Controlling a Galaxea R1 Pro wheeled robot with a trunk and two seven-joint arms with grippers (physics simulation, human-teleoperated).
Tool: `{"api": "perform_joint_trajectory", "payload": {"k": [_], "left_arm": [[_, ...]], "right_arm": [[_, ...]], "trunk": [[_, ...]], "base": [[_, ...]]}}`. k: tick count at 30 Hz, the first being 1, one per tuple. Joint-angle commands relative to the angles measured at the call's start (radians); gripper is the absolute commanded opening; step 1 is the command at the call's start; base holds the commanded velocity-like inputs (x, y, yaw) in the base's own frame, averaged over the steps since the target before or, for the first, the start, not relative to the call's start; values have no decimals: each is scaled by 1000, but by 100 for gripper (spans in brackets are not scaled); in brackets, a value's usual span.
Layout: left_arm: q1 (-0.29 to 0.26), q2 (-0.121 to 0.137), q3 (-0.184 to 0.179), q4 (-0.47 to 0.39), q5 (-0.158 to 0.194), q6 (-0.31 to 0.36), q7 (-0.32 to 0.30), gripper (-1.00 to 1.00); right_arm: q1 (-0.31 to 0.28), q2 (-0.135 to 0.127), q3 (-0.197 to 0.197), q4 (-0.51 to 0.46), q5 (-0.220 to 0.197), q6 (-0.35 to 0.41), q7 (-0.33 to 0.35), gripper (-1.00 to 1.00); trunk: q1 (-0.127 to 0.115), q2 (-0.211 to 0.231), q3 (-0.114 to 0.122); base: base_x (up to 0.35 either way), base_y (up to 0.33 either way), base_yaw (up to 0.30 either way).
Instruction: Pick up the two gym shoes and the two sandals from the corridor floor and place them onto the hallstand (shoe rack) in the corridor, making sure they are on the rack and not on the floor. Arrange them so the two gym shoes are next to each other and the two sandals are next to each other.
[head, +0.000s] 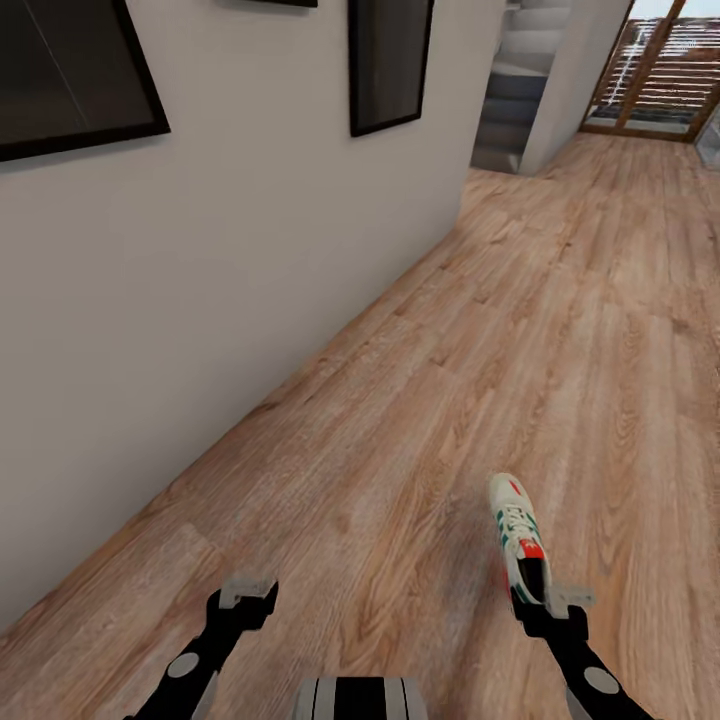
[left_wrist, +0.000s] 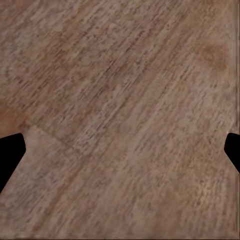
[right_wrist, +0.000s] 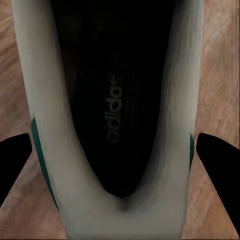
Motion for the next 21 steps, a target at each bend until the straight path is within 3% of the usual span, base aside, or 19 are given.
{"api": "perform_joint_trajectory", "payload": {"k": [1,9,15,21], "left_arm": [[14,-1,11,7,-11,-12,-7,100],[57,23,22,90,-4,-41,-7,100],[59,26,83,129,12,-120,-7,100],[59,23,93,134,13,-133,-7,100]], "right_arm": [[8,-2,9,17,-8,-26,-7,-100],[31,4,9,265,-12,-347,-6,-100],[32,13,9,338,-14,-391,-4,-100],[32,15,9,347,-14,-396,-4,-100]], "trunk": [[-1,0,5],[-4,2,48],[-7,3,80],[-10,5,112]], "base": [[0,0,-157],[0,0,-157],[0,0,-157],[0,0,-157]]}}
